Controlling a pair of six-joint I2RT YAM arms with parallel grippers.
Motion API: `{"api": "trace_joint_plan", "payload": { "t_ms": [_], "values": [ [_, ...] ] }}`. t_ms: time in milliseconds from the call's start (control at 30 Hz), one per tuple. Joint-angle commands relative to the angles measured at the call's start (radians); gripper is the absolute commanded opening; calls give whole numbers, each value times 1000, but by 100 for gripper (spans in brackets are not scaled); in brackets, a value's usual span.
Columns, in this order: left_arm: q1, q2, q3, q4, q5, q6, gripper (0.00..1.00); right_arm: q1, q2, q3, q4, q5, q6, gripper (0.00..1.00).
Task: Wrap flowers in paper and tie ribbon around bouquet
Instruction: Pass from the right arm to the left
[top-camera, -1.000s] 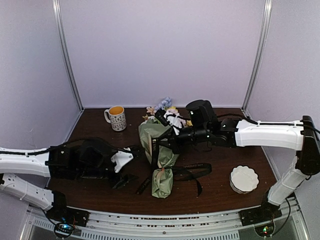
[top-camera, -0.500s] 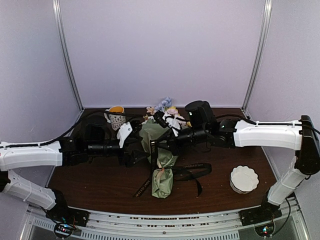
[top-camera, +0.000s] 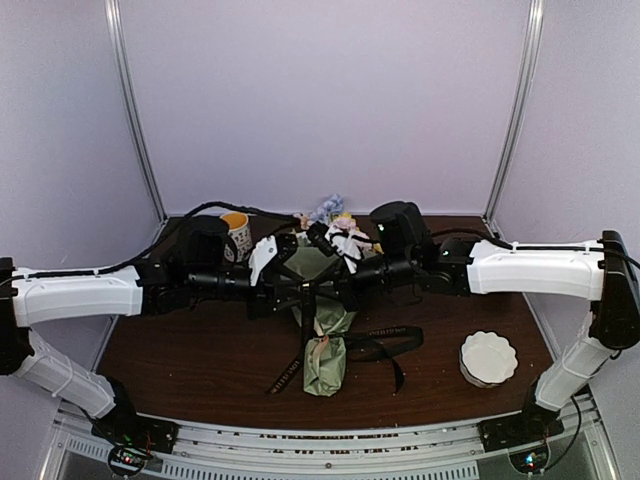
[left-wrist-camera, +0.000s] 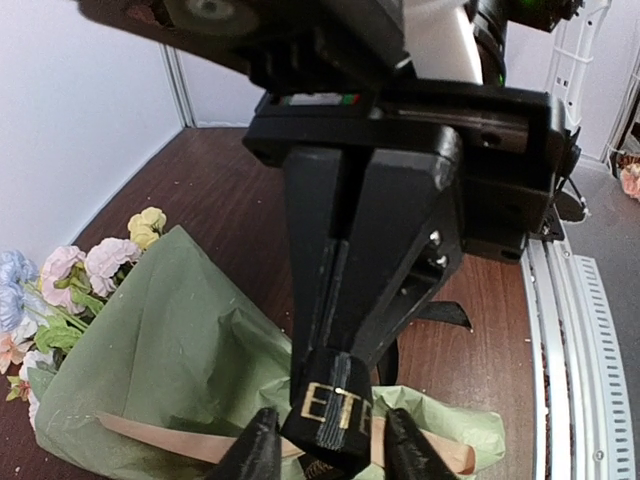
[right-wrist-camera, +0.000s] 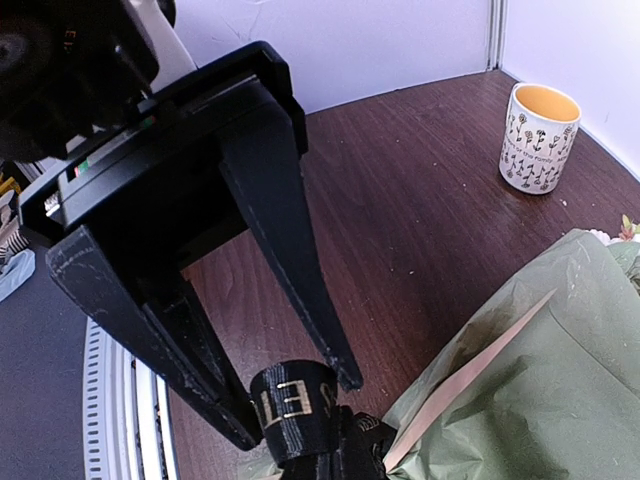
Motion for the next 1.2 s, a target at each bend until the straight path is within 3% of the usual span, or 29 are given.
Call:
{"api": "trace_joint_plan", "payload": {
  "t_ms": [0, 133, 267, 333, 500, 700, 900, 1067, 1167],
  "values": [
    [3, 21, 41, 23, 21, 20, 28, 0, -13, 10, -7, -7, -13, 0],
    [3, 26, 46, 16, -4, 19, 0, 0, -19, 10, -19, -9, -19, 0],
    [4, 19, 29, 35, 12, 12, 0, 0, -29, 2, -26, 16, -21, 0],
    [4, 19, 22, 40, 0, 3, 0, 0, -40, -2, -41, 67, -6, 8],
    [4, 14, -7, 82, -44, -40, 0, -20, -125, -53, -133, 330, 87, 27],
    [3, -2, -45, 138, -96, -65, 0, -41, -200, -129, -411, 655, 268, 41],
    [2, 4, -41, 131, -109, -71, 0, -40, -188, -187, -569, 521, 400, 49],
    [2, 0, -46, 126, -108, -73, 0, -3, -162, -275, -533, 393, 496, 59],
    [1, -2, -46, 123, -111, -75, 0, 29, -113, -306, -502, 368, 522, 60]
  ]
}}
